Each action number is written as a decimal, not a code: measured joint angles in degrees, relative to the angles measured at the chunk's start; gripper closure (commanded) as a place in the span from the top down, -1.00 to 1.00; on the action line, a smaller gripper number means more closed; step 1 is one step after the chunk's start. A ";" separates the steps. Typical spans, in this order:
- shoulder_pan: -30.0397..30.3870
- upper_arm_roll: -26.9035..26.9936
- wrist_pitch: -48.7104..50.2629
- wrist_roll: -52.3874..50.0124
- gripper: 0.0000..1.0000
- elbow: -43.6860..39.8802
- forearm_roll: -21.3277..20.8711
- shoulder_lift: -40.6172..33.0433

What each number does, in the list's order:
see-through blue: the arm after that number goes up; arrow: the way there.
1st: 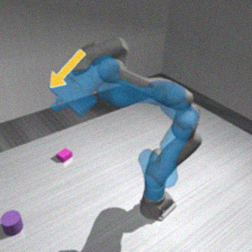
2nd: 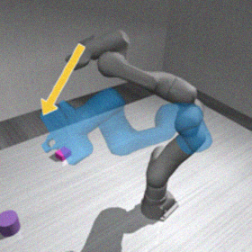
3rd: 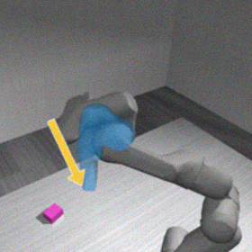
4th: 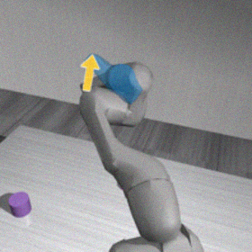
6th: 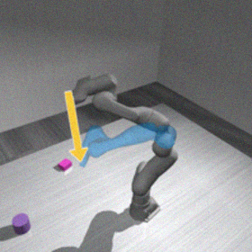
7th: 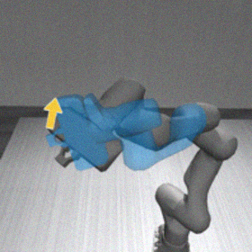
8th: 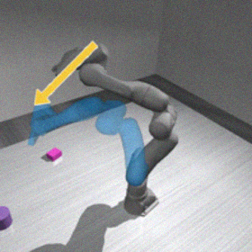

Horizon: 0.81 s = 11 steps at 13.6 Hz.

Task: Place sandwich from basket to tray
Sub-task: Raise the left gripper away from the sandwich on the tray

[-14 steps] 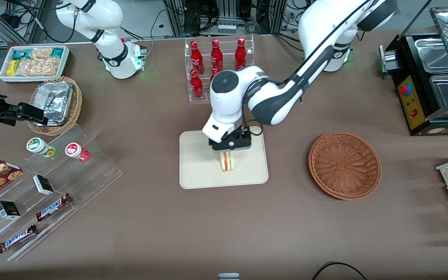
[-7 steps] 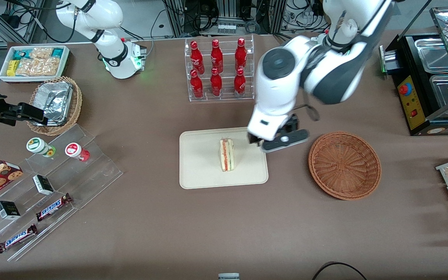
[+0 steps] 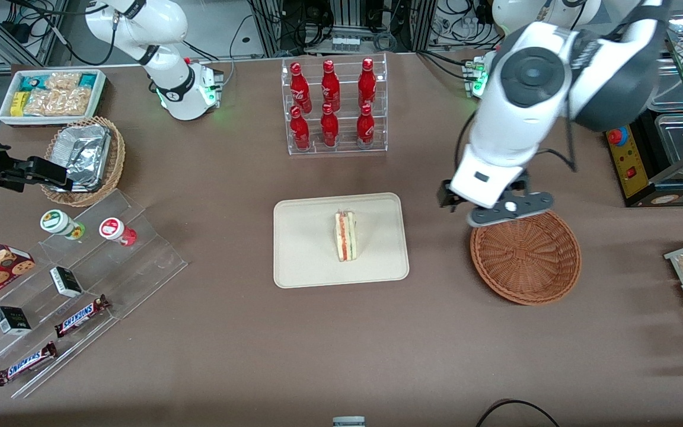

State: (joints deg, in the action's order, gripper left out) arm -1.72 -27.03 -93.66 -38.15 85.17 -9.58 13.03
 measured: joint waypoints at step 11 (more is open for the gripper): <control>-0.25 20.30 2.47 30.67 0.99 11.56 8.41 -13.81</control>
State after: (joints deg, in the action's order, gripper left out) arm -1.96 -6.73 -91.19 -7.47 96.72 -1.16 -0.78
